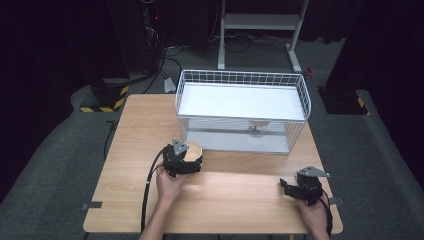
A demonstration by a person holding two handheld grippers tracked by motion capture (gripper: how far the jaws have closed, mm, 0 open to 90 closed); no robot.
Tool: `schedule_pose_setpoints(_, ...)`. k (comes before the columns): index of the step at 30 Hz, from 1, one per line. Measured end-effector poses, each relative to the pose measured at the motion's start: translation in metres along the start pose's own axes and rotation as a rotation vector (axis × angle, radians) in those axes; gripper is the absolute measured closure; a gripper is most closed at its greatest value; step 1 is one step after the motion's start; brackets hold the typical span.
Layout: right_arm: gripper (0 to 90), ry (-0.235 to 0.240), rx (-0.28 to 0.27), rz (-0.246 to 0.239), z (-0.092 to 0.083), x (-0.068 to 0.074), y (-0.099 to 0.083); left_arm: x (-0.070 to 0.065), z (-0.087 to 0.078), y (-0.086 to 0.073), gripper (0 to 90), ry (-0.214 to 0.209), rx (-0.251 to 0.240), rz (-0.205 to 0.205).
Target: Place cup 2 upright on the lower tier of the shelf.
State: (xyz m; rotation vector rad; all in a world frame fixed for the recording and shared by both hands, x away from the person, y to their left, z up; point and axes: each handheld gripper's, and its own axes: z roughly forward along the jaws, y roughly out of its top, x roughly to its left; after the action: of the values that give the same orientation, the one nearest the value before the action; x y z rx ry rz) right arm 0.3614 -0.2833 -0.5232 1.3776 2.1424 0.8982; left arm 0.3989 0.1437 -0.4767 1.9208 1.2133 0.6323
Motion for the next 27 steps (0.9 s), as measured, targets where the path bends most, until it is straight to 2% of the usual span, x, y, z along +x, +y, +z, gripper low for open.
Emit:
schedule_pose_setpoints(8,24.6,0.000,0.002,0.002,0.000,0.000,0.000,-0.006,0.001,0.005,10.3,-0.013,-0.001,0.018)
schedule_pose_setpoints(12,24.5,0.002,0.001,0.000,0.000,0.000,0.000,-0.007,0.002,0.006,10.3,-0.025,-0.004,0.003)
schedule_pose_setpoints(17,24.5,0.002,0.001,0.000,0.000,0.000,0.000,-0.010,0.004,0.007,10.3,-0.028,0.004,0.012)
schedule_pose_setpoints(25,24.5,0.002,0.000,-0.004,0.000,0.000,0.000,-0.016,0.007,0.019,10.3,-0.037,0.001,0.034)
schedule_pose_setpoints(27,24.5,0.002,0.000,-0.004,0.000,0.000,0.000,-0.018,0.008,0.021,10.3,-0.047,0.000,0.028)
